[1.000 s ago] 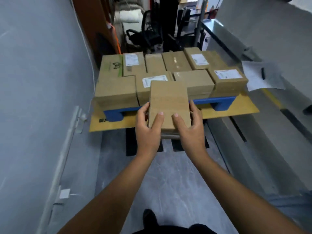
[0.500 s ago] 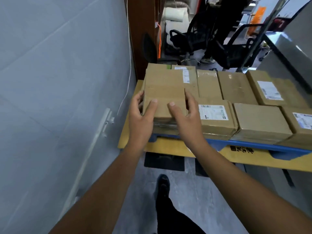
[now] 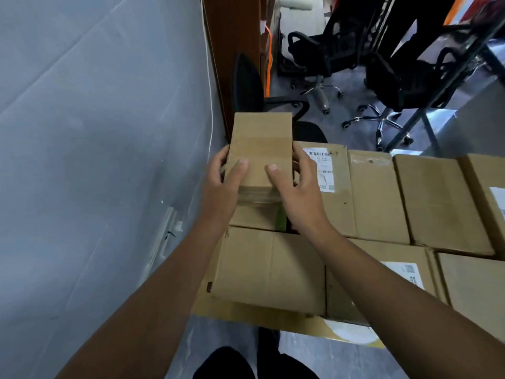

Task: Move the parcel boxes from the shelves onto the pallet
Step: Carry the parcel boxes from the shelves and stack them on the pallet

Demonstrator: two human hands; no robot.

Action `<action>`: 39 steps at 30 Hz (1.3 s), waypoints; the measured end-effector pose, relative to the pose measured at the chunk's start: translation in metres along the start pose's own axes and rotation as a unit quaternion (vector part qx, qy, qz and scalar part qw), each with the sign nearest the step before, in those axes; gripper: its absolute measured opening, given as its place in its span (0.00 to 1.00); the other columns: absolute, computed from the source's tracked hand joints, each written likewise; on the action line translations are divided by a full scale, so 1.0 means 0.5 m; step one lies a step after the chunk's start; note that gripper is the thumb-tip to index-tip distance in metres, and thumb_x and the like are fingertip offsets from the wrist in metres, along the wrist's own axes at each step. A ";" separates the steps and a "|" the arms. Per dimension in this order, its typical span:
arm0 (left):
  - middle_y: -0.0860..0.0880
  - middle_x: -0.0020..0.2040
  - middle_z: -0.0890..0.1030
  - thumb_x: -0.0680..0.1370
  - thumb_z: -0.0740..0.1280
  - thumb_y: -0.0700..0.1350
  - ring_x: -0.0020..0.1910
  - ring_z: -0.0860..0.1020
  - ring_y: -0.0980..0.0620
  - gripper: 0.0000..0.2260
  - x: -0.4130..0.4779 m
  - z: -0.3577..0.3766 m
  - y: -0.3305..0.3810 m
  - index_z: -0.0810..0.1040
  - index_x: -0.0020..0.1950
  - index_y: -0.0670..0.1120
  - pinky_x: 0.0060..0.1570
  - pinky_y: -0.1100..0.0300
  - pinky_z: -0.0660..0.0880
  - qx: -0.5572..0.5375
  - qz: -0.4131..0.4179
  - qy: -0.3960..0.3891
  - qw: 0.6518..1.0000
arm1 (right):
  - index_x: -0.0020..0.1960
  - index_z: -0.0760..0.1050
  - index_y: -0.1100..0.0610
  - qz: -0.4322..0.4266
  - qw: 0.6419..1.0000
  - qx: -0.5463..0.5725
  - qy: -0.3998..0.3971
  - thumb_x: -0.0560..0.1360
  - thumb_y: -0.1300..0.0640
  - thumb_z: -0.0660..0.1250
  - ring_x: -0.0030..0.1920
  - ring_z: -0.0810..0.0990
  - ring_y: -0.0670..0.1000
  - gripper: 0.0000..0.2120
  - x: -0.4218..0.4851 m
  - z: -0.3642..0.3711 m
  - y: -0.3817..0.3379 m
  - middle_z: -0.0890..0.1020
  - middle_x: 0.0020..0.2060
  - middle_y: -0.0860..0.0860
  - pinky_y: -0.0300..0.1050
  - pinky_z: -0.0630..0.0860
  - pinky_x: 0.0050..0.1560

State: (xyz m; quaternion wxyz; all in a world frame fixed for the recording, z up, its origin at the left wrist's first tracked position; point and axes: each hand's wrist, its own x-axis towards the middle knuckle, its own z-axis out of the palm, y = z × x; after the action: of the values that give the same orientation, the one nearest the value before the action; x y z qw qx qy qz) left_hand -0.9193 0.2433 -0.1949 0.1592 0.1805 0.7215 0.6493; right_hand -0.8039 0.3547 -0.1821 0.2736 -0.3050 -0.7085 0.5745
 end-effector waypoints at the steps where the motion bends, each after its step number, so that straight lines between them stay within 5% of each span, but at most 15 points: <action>1: 0.60 0.61 0.82 0.74 0.69 0.65 0.56 0.81 0.65 0.28 0.017 0.006 -0.006 0.74 0.73 0.58 0.47 0.70 0.77 0.004 -0.006 -0.005 1.000 | 0.80 0.65 0.43 0.005 1.000 0.000 0.004 0.79 0.43 0.70 0.72 0.72 0.44 0.32 0.016 0.003 0.006 0.71 0.70 0.43 0.55 0.73 0.73; 7: 0.66 0.58 0.82 0.77 0.71 0.62 0.56 0.82 0.64 0.25 0.075 0.031 -0.046 0.74 0.73 0.57 0.47 0.72 0.77 -0.011 -0.037 -0.029 0.999 | 0.80 0.65 0.41 0.024 1.000 -0.003 0.013 0.80 0.44 0.70 0.74 0.71 0.47 0.30 0.067 0.016 0.045 0.74 0.71 0.42 0.56 0.71 0.74; 15: 0.59 0.67 0.79 0.77 0.70 0.64 0.61 0.79 0.65 0.29 0.105 0.027 -0.058 0.72 0.76 0.58 0.51 0.72 0.77 -0.014 -0.042 -0.050 0.998 | 0.81 0.63 0.42 0.040 0.999 -0.013 0.019 0.82 0.44 0.67 0.73 0.73 0.42 0.30 0.082 0.036 0.050 0.75 0.73 0.41 0.54 0.71 0.75; 22: 0.57 0.72 0.76 0.76 0.71 0.65 0.67 0.77 0.59 0.33 0.116 0.021 -0.059 0.69 0.78 0.57 0.67 0.51 0.77 -0.003 -0.050 -0.079 0.996 | 0.82 0.64 0.48 0.054 0.998 0.001 0.015 0.84 0.48 0.67 0.73 0.75 0.46 0.28 0.082 0.044 0.037 0.76 0.74 0.45 0.55 0.71 0.75; 25: 0.55 0.77 0.71 0.77 0.70 0.65 0.73 0.72 0.56 0.34 0.104 0.005 -0.048 0.66 0.80 0.57 0.72 0.49 0.73 0.009 -0.045 -0.082 0.996 | 0.84 0.59 0.48 0.068 0.996 0.005 0.058 0.84 0.46 0.66 0.76 0.71 0.42 0.31 0.063 0.043 0.023 0.71 0.76 0.41 0.48 0.69 0.77; 32: 0.53 0.71 0.75 0.81 0.69 0.58 0.72 0.72 0.59 0.25 0.021 0.019 0.014 0.73 0.74 0.47 0.73 0.56 0.70 -0.010 0.098 0.009 0.995 | 0.81 0.65 0.43 0.072 0.987 -0.012 0.142 0.84 0.45 0.66 0.74 0.72 0.40 0.27 -0.061 -0.015 0.011 0.72 0.76 0.42 0.35 0.69 0.70; 34: 0.48 0.70 0.76 0.81 0.69 0.53 0.73 0.72 0.52 0.22 -0.023 0.048 0.032 0.74 0.71 0.43 0.74 0.49 0.69 0.000 0.175 -0.012 0.985 | 0.80 0.66 0.43 0.067 0.983 -0.023 0.172 0.84 0.45 0.66 0.74 0.72 0.40 0.26 -0.113 -0.053 0.012 0.73 0.75 0.42 0.35 0.69 0.70; 39: 0.43 0.68 0.76 0.80 0.70 0.49 0.71 0.73 0.44 0.21 -0.154 0.144 0.050 0.76 0.70 0.38 0.73 0.53 0.68 0.010 0.266 -0.147 0.953 | 0.81 0.66 0.42 0.081 0.958 -0.051 0.269 0.84 0.43 0.65 0.75 0.71 0.40 0.25 -0.258 -0.178 0.011 0.73 0.76 0.42 0.35 0.69 0.69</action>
State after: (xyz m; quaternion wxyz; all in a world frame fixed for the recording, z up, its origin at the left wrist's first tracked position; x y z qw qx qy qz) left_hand -0.8163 0.2727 -0.1780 0.0833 0.4613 0.6223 0.6269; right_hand -0.6518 0.3168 -0.1752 0.3911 -0.5182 -0.6102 0.4541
